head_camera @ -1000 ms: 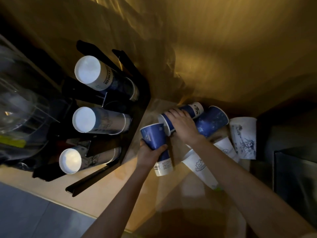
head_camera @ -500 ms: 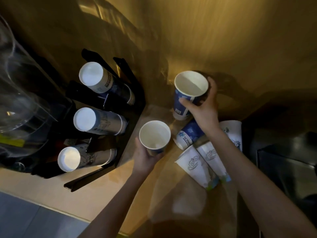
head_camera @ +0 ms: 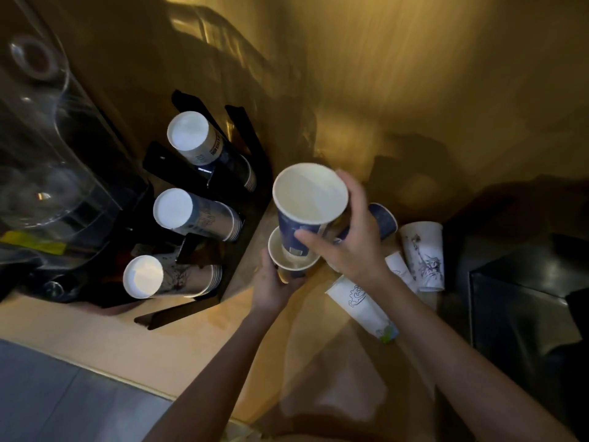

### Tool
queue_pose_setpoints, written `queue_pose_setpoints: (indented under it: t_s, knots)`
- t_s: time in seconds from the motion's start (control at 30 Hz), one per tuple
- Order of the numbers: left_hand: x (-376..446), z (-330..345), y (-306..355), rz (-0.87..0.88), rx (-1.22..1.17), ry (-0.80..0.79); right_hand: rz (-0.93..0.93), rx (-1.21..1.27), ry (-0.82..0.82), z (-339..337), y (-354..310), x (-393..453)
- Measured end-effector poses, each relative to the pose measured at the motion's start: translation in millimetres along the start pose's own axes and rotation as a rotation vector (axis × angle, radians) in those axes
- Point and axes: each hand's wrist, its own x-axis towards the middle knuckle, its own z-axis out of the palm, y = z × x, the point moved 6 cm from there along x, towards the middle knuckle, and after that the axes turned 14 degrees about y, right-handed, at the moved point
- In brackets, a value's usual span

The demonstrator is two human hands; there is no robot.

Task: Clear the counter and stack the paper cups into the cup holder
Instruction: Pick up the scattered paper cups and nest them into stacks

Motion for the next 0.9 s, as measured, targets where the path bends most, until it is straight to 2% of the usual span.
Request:
queue_pose_setpoints:
  t_s: [0.13, 0.33, 0.43, 0.53, 0.6, 0.67, 0.8, 0.9]
  knots:
    - [-0.6, -0.2, 1.0, 0.015, -0.007, 0.016, 0.002, -0.138, -0.124, 17.7, 26.5, -19.0]
    - [0.0, 1.4, 0.8, 0.008, 0.020, 0.017, -0.078, -0.531, -0.119, 26.4, 54.1, -29.4]
    - [0.2, 1.0, -0.5, 0.000, 0.017, 0.018, -0.151, -0.607, -0.117, 27.3, 55.8, -31.7]
    - [-0.5, 1.8, -1.5, -0.024, 0.014, 0.017, -0.150, -0.622, -0.151, 28.2, 56.2, -29.4]
    - [-0.9, 1.6, -3.2, -0.044, 0.006, 0.012, -0.010, -0.466, -0.193, 23.5, 55.3, -21.4]
    - [-0.4, 2.8, -4.5, -0.053, 0.004, -0.008, 0.270, -0.217, -0.185, 12.3, 62.0, -8.4]
    - [1.7, 3.2, -5.8, -0.059, 0.033, -0.017, 0.632, -0.056, 0.131, -24.6, 101.1, 20.2]
    - [1.9, 1.1, -3.7, -0.050, 0.043, -0.017, 0.988, 0.156, 0.350, -42.8, 138.4, 21.2]
